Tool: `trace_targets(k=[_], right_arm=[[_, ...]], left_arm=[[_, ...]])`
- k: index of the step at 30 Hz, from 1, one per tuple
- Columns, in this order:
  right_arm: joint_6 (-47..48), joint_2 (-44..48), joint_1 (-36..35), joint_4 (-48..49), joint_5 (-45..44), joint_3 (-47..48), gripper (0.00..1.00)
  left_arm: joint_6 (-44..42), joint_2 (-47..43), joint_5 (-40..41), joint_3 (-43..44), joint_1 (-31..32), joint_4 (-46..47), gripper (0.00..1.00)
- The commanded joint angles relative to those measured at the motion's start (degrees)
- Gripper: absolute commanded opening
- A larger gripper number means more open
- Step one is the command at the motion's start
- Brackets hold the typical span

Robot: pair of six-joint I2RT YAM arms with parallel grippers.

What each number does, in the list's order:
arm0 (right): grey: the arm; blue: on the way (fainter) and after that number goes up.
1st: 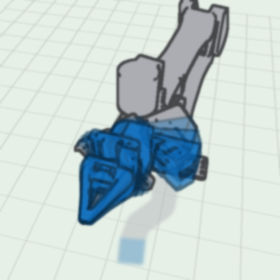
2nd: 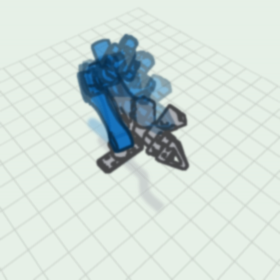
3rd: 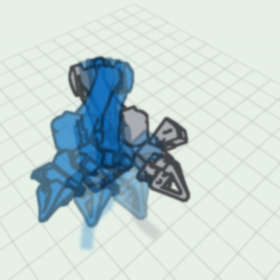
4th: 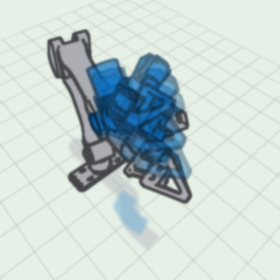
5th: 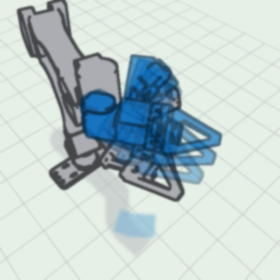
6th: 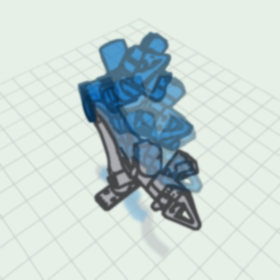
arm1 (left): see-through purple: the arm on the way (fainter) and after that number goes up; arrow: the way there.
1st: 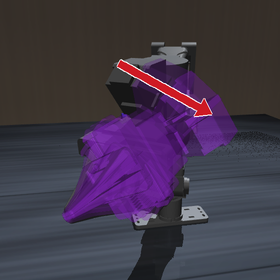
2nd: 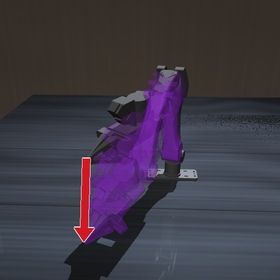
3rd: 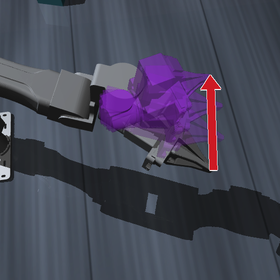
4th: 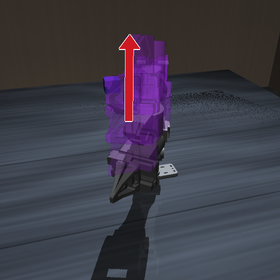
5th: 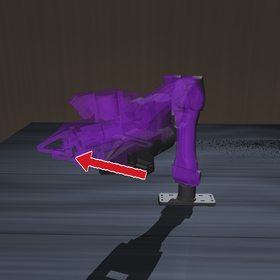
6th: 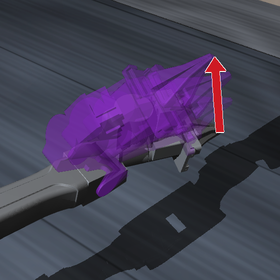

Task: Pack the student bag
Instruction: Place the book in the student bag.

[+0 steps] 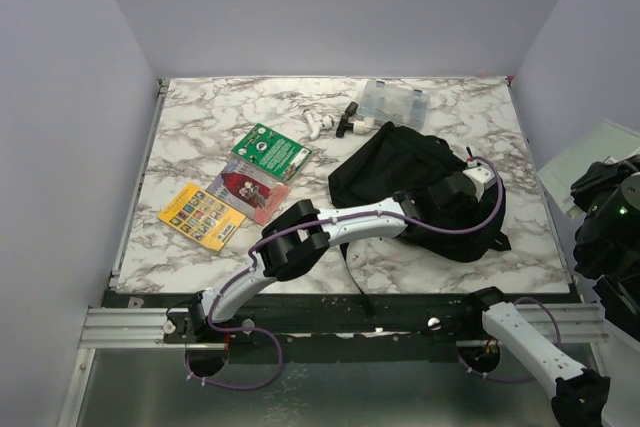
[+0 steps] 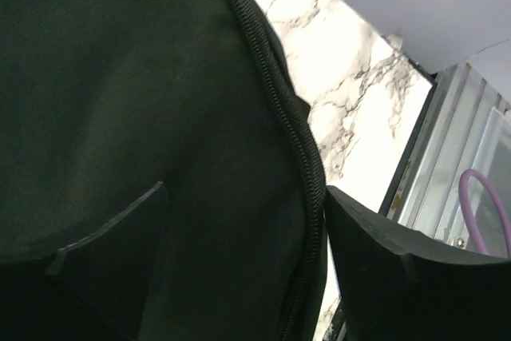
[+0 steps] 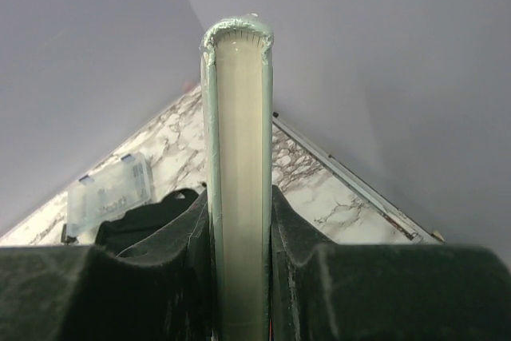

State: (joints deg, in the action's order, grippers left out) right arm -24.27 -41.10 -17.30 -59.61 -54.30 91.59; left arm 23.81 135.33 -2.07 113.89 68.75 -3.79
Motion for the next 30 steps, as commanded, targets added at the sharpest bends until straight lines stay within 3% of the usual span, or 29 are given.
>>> trace_targets(k=[1,6,11,15,18,24,30], right_arm=[[-2.92,0.88,-0.37,-0.11,3.05,-1.05,0.01],[-2.80,2.05,-0.37,-1.44,3.44,-2.60,0.01],[-3.49,2.15,-0.37,-4.06,4.65,-4.66,0.01],[-5.91,1.98,-0.36,-7.46,8.06,-6.11,0.01],[-7.49,2.08,-0.34,-8.94,11.72,-6.99,0.01],[-14.02,1.95,-0.37,-10.09,23.48,-11.50,0.00],[-20.69,0.41,-0.30,-2.31,31.35,-20.52,0.01]], left_arm=[[0.20,-0.23,1.62,1.34,0.16,-3.87,0.72],[0.19,-4.08,3.32,-1.60,-1.03,-3.83,0.39],[3.85,-8.28,-3.47,-4.10,-4.13,-3.77,0.19],[6.17,-12.10,-5.91,-6.89,-6.44,-3.40,0.14],[7.91,-15.28,-6.81,-9.52,-7.79,-2.43,0.00],[11.47,-23.69,-6.73,-18.05,-10.31,5.40,0.00],[12.22,-31.02,-7.67,-24.69,-11.00,13.09,0.00]])
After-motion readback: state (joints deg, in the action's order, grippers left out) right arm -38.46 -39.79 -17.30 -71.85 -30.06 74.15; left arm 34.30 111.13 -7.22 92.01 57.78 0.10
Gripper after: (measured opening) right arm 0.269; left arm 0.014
